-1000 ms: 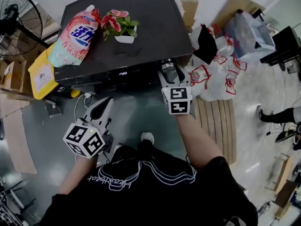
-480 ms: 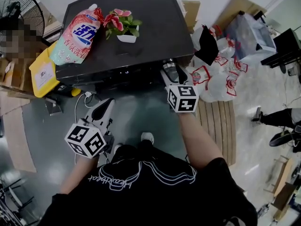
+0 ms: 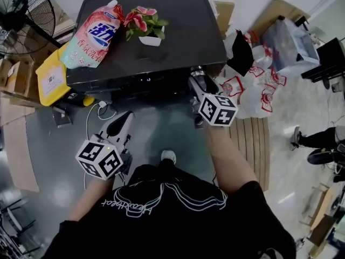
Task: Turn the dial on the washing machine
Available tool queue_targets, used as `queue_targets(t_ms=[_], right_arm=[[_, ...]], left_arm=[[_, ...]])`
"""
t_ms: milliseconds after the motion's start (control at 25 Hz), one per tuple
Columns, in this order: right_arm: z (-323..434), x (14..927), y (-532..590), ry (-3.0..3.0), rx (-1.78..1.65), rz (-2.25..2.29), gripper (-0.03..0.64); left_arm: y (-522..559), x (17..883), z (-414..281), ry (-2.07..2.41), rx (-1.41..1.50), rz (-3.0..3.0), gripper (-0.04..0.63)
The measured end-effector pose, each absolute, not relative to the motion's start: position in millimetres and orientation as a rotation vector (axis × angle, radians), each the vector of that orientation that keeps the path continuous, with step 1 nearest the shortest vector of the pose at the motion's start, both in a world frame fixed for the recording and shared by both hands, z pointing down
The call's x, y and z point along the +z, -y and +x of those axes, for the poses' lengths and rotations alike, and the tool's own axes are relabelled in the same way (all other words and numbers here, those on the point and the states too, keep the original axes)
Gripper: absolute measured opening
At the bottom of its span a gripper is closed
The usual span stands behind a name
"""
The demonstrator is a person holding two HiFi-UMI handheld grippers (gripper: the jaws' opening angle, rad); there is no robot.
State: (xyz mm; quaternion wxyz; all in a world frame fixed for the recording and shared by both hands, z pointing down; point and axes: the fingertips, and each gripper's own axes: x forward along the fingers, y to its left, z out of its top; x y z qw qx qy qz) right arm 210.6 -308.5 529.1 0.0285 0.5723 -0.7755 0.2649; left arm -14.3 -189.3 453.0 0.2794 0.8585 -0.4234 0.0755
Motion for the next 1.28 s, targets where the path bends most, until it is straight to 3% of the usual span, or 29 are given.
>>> queue_targets(t_ms=[560, 1280], right_arm=[[213.5, 531.6, 308.8, 2.441, 1.047, 1.749, 0.279], [216.7, 532.4, 306.7, 2.535, 1.611, 1.79, 0.278]], left_arm=[[183.5, 437.9, -12.6, 1.171, 0.191, 2.311, 0.005], [169.0, 443.2, -35.5, 1.246, 0.187, 2.257, 0.005]])
